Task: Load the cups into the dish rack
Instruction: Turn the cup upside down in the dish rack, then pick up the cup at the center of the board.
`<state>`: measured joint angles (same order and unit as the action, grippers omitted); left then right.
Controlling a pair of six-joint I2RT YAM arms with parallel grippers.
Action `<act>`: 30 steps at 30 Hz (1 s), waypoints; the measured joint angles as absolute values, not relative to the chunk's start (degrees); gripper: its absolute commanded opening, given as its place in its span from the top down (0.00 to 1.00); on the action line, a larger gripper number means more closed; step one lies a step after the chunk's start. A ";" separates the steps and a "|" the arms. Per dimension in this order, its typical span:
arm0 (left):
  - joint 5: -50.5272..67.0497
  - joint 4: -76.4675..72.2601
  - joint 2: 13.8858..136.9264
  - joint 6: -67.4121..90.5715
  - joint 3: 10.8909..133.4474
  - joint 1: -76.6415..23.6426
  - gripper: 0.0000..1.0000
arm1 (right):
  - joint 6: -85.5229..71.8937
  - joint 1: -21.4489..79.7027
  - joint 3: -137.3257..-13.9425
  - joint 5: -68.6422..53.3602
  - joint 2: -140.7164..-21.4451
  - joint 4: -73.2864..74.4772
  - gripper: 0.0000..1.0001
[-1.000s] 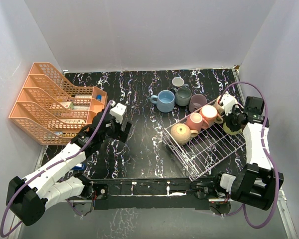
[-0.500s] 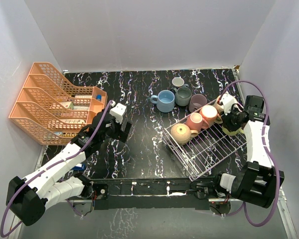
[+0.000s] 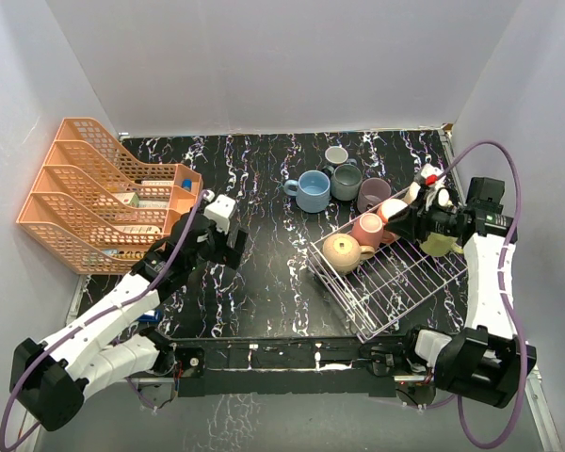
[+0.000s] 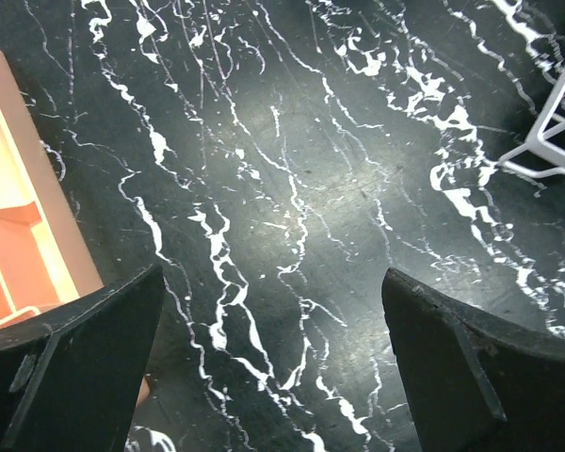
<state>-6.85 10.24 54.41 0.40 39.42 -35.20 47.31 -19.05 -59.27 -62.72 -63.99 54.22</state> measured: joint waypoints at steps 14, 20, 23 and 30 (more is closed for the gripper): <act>6.24 -3.88 59.83 34.96 40.18 -35.20 0.22 | 32.51 -18.76 -45.32 -81.69 -59.07 34.33 0.63; 5.17 5.63 83.94 30.81 66.30 -35.18 0.38 | 31.73 -18.76 -44.77 -81.91 -57.76 32.53 0.62; 3.86 14.09 97.25 21.82 84.34 -35.20 0.36 | 31.53 -18.76 -44.69 -81.08 -54.92 32.21 0.62; 0.69 34.13 124.18 2.09 119.22 -35.66 0.34 | 30.26 -18.74 -44.05 -80.03 -49.78 30.13 0.62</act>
